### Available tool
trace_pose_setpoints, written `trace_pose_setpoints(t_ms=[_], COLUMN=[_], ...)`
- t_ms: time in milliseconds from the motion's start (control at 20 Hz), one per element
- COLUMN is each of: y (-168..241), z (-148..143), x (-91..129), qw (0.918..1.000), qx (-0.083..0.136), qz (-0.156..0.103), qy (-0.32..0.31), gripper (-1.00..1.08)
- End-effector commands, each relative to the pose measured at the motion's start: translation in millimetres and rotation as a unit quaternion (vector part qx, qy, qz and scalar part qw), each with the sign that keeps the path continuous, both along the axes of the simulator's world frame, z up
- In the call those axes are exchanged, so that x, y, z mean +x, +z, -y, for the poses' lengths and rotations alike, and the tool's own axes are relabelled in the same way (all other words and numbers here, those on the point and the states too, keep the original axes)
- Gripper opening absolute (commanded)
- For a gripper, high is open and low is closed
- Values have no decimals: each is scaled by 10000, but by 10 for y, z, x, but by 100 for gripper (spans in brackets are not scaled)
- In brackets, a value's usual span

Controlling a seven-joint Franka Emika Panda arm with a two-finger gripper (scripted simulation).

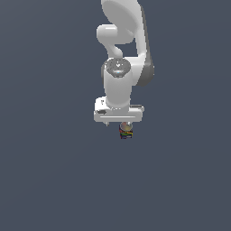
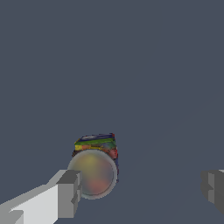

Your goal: Pick up the object and move it to a goal position.

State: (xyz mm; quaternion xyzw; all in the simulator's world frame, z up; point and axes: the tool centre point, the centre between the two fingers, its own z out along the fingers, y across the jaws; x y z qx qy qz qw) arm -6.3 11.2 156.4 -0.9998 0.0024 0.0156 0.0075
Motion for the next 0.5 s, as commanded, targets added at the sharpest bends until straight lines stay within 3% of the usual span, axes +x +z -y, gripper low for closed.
trace_pose_setpoints(t_ms=[0, 450], y=[1, -148], z=[-5, -142], x=[1, -91], qw=[10000, 9999], qx=[17, -20], qz=[-14, 39], qy=[-1, 121], gripper=[100, 100])
